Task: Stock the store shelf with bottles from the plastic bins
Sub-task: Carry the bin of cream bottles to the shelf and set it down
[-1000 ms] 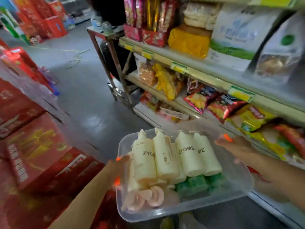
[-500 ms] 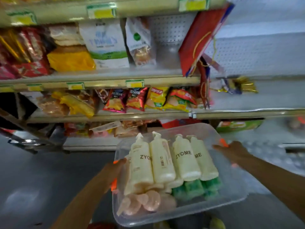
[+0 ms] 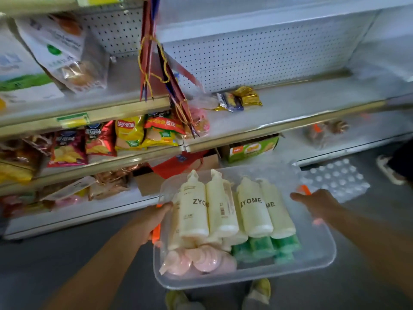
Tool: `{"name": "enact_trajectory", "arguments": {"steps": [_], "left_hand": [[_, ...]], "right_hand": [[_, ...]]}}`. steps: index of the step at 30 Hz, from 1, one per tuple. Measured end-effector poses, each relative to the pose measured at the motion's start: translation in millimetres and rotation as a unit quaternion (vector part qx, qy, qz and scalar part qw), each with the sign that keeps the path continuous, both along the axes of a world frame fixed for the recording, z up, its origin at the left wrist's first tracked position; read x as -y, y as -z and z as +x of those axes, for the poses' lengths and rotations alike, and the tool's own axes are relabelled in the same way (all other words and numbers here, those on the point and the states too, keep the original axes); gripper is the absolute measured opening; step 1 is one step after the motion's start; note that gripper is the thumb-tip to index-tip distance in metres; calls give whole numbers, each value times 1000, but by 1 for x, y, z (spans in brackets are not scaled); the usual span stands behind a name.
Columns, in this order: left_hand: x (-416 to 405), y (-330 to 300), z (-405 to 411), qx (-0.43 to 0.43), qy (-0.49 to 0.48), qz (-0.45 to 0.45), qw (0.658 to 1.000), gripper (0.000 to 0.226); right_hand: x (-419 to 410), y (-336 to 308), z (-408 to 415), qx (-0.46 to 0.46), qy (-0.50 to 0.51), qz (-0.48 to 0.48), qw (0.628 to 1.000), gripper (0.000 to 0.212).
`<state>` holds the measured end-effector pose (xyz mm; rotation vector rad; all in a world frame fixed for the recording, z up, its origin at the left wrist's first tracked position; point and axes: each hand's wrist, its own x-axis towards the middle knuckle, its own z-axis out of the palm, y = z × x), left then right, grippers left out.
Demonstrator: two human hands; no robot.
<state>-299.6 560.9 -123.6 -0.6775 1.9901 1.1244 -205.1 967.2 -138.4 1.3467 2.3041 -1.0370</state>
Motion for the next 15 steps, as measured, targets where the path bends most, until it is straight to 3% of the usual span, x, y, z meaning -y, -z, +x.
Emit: {"name": "enact_trajectory", "arguments": {"steps": [5,12,15], "left_hand": [[-74,18,4,11,-29,25,999,37],[-153,38,-16,33,-52,38,997,42],[-179,47,-37,37,-56,33,997,42]], "right_hand": [[-74,-1,-2,8,-13,0,1000,48],[-143,9,-32,38,-27,-4,999,68],[-166,17,-48,45,-25,-3,999,66]]}}
